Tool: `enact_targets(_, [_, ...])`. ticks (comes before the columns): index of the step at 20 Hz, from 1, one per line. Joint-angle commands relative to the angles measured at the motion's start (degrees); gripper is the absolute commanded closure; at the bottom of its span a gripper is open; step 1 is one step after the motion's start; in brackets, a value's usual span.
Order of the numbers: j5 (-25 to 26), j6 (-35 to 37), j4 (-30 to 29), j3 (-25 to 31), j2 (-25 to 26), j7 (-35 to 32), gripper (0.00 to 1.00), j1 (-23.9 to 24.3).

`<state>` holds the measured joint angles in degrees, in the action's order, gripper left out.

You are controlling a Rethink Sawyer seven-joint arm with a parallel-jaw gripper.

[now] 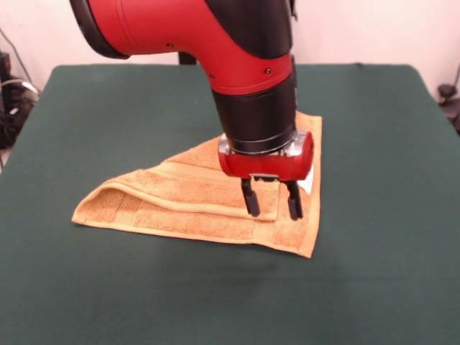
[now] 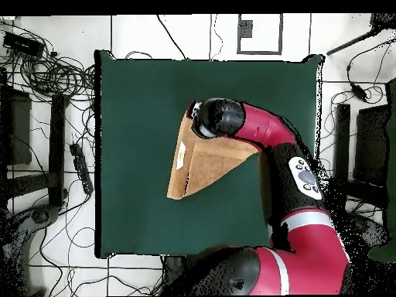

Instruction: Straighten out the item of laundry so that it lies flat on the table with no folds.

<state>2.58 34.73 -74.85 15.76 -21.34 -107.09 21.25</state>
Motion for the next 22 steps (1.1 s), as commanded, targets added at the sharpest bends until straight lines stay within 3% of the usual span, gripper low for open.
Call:
enact_targets(1, [2.24, -3.77, -5.67, 7.47, 4.33, 3.1, 0.0, 0.34])
enact_targets(9, [2.76, -7.35, -6.24, 8.43, 5.56, 1.46, 0.0, 0.72])
enact_targets(17, [1.92, -0.45, -7.32, 6.38, 3.12, 0.37, 0.0, -1.4])
enact_targets(22, [2.74, -2.6, -14.7, 6.97, -1.16, 0.25, 0.0, -0.38])
